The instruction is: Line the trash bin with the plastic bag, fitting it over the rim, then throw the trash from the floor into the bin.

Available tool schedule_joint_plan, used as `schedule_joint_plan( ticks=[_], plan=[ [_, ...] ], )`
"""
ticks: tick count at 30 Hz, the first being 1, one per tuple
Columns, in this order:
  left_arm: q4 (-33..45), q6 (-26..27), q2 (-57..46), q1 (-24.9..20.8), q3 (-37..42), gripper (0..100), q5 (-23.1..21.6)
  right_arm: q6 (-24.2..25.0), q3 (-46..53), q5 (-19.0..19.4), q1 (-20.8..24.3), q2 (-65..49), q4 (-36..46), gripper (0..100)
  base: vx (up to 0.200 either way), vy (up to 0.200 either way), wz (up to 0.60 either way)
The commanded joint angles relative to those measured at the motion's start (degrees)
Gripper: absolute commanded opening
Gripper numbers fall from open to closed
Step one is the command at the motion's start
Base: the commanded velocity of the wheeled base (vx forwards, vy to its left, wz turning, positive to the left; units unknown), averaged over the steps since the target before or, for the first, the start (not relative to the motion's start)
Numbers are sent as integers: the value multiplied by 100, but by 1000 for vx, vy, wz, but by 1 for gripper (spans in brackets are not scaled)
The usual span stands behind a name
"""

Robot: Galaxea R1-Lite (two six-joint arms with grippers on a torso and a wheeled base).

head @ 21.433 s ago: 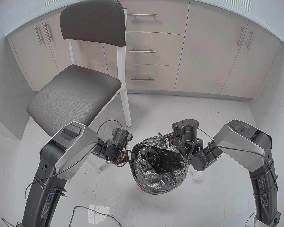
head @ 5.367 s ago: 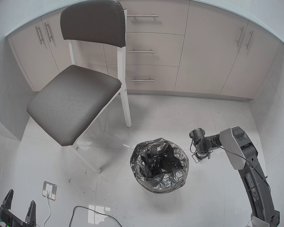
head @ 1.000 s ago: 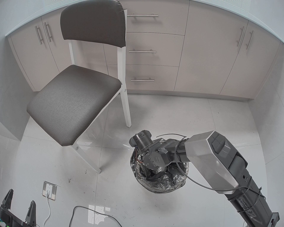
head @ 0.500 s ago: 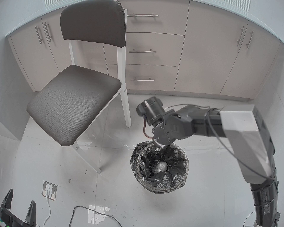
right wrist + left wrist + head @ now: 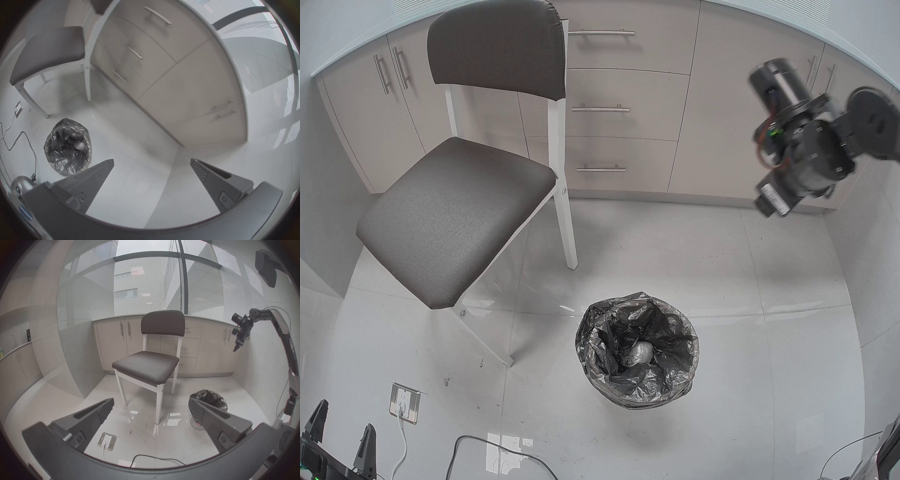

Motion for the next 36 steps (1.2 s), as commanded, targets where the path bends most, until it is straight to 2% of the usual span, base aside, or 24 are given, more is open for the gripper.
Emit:
schedule_joint_plan(
  ticks=[1,5,7,9,10,14,21,30,36],
  plan=[
    [0,-1,-93,1,101,100,-2,-258,1,503,-1339,-2369,1358,100,0,0,0],
    [0,-1,-93,1,101,100,-2,-267,1,1162,-2192,-3775,2228,100,0,0,0],
    [0,-1,-93,1,101,100,-2,-258,1,1505,-2447,-4452,2536,100,0,0,0],
    [0,-1,-93,1,101,100,-2,-258,1,1549,-2482,-4548,2571,100,0,0,0],
    [0,-1,-93,1,101,100,-2,-258,1,1707,-2728,-5427,2694,100,0,0,0],
    [0,-1,-93,1,101,100,-2,-284,1,1725,-2983,-6763,2606,100,0,0,0],
    [0,-1,-93,1,101,100,-2,-284,1,1716,-3080,-8512,2509,100,0,0,0],
    [0,-1,-93,1,101,100,-2,-275,1,1663,-3326,-9997,2527,100,0,0,0],
    [0,-1,-93,1,101,100,-2,-275,1,2024,-3431,-10419,2518,100,0,0,0]
  ],
)
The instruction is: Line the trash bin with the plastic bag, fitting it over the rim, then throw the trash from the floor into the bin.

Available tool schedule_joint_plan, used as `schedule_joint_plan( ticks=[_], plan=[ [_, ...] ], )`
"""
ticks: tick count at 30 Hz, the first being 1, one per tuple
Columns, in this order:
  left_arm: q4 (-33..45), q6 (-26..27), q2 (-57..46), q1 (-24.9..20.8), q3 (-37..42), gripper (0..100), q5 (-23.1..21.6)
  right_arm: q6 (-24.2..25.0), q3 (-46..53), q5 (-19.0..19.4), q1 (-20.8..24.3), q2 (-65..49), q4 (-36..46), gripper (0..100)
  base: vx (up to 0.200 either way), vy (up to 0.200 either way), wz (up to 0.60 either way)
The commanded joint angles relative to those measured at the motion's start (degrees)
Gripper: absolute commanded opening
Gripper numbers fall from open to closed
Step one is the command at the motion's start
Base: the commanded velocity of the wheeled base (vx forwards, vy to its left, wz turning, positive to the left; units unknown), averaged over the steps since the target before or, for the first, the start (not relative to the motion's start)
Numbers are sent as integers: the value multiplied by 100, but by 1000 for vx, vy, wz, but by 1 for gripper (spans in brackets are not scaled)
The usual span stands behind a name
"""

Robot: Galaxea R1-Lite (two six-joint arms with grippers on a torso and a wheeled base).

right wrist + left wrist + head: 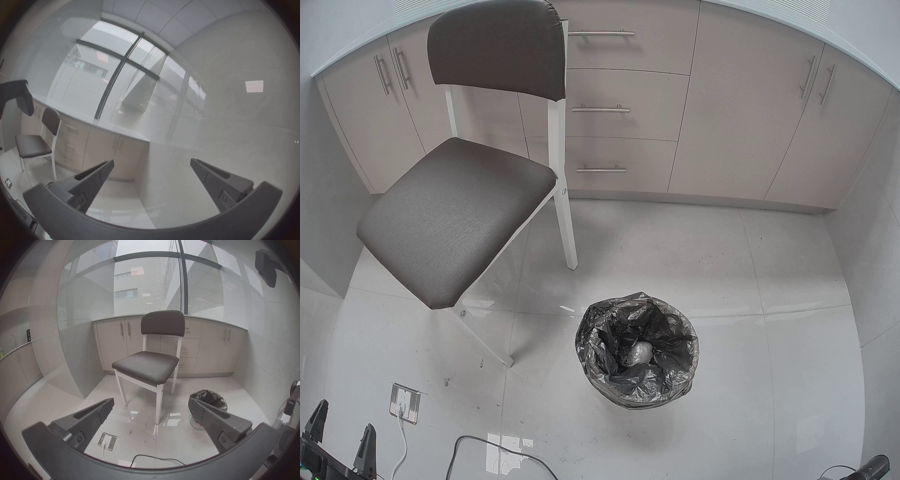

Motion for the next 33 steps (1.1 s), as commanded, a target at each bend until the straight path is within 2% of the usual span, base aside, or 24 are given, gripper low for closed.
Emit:
schedule_joint_plan(
  ticks=[1,6,18,25,30,31,33],
  plan=[
    [0,-1,-93,1,99,100,0,5,4,276,-187,-911,52,100,0,0,0],
    [0,-1,-93,1,99,100,0,84,4,391,-117,-981,201,100,0,0,0],
    [0,-1,-93,1,99,100,0,84,4,347,173,-1438,860,100,0,0,0],
    [0,-1,-93,1,99,100,0,111,4,373,182,-1438,1977,100,0,0,0],
    [0,-1,-93,1,99,100,0,207,4,373,182,-1438,1950,100,0,0,0],
    [0,-1,-93,1,99,100,0,427,4,373,182,-1438,1959,100,0,0,0],
    [0,-1,-93,1,99,100,0,524,4,373,182,-1438,1959,100,0,0,0]
  ],
)
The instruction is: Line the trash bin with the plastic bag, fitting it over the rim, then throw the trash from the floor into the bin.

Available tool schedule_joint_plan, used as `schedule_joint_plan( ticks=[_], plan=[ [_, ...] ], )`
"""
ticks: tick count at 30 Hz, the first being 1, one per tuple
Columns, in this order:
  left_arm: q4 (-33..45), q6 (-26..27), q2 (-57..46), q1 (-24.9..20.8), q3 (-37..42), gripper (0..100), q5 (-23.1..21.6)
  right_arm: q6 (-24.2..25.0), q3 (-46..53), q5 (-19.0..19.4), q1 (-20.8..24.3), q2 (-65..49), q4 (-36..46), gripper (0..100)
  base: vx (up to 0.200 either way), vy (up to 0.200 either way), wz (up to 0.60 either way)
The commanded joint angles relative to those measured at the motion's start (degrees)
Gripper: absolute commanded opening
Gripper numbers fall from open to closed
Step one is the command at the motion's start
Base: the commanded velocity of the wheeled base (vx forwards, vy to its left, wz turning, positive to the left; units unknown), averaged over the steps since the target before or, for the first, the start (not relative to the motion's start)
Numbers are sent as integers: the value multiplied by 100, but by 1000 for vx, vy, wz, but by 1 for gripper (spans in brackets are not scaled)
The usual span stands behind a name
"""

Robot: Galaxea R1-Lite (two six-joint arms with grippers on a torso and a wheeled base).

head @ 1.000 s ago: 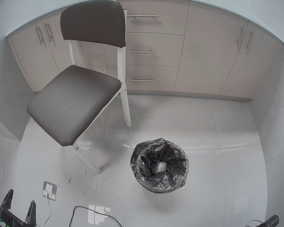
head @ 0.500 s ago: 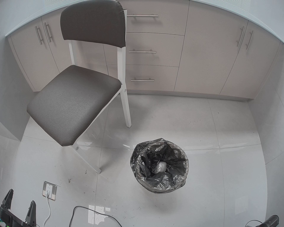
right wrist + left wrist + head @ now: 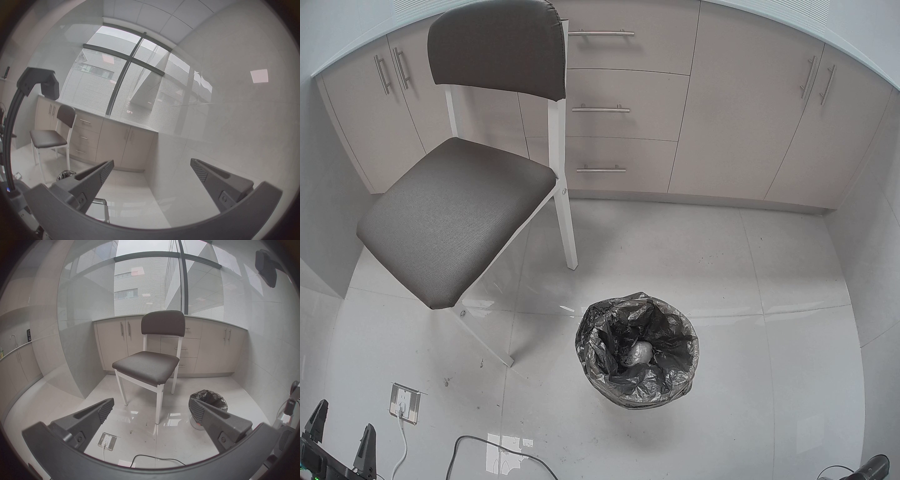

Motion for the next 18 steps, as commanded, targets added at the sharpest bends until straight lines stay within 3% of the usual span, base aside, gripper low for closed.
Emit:
schedule_joint_plan(
  ticks=[1,6,13,15,18],
  plan=[
    [0,-1,-93,1,104,100,-2,231,1,10,4,-46,151,100,0,0,0],
    [0,-1,-93,1,104,100,-2,310,1,45,4,-46,134,100,0,0,0],
    [0,-1,-93,1,104,100,-2,1110,1,1750,4,-46,2,100,0,0,0],
    [0,-1,-93,1,104,100,-2,1242,1,2014,-5,-46,-288,100,0,0,0],
    [0,-1,-93,1,104,100,-2,1567,790,2207,-5,-46,-1044,100,0,0,0]
  ],
)
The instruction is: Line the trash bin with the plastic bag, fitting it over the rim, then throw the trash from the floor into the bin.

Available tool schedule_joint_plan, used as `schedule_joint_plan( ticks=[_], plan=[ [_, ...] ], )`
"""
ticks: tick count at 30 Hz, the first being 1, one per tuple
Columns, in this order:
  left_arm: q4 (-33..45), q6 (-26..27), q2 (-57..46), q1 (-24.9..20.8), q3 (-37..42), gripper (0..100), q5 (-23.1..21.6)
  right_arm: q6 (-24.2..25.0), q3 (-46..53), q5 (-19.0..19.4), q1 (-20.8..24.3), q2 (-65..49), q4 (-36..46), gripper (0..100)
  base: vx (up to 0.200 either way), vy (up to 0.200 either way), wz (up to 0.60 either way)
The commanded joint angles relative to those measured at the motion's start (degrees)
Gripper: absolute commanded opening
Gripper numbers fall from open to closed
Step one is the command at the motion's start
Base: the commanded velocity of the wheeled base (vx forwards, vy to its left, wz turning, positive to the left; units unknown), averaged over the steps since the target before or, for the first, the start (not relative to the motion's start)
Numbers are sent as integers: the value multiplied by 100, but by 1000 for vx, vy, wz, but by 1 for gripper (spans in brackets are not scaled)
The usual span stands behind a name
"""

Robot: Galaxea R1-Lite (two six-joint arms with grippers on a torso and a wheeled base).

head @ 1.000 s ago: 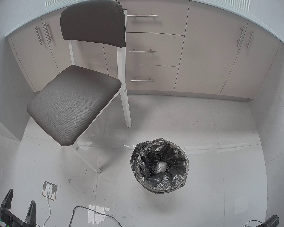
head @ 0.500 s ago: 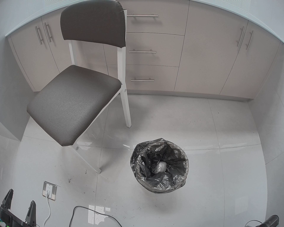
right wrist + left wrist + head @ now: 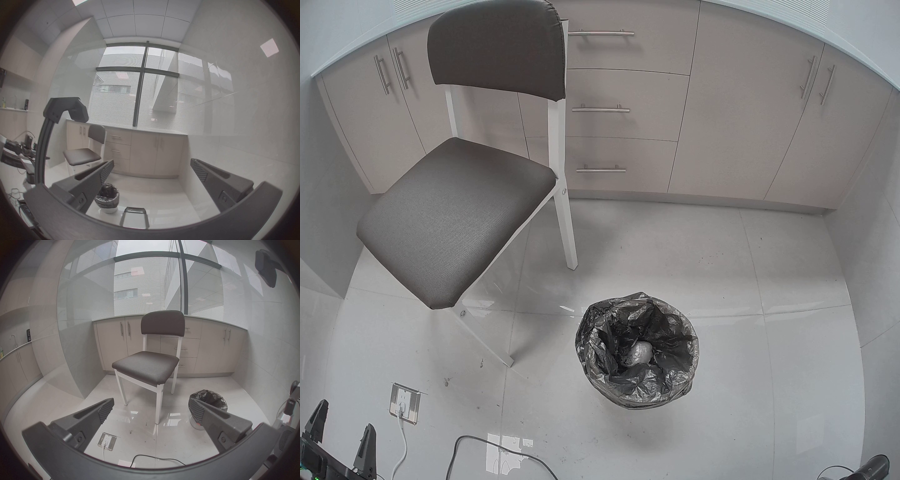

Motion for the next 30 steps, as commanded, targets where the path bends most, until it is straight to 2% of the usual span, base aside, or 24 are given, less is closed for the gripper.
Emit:
schedule_joint_plan(
  ticks=[1,7,18,30],
  plan=[
    [0,-1,-93,1,99,100,0,576,1177,405,0,-41,-1383,100,0,0,0],
    [0,-1,-93,1,99,100,0,989,3295,396,0,-41,-3193,100,0,0,0],
    [0,-1,-93,1,99,100,0,1569,6055,379,0,-41,-5461,100,0,0,0],
    [0,-1,-93,1,99,100,0,1525,9131,343,0,-41,-8546,100,0,0,0]
  ],
)
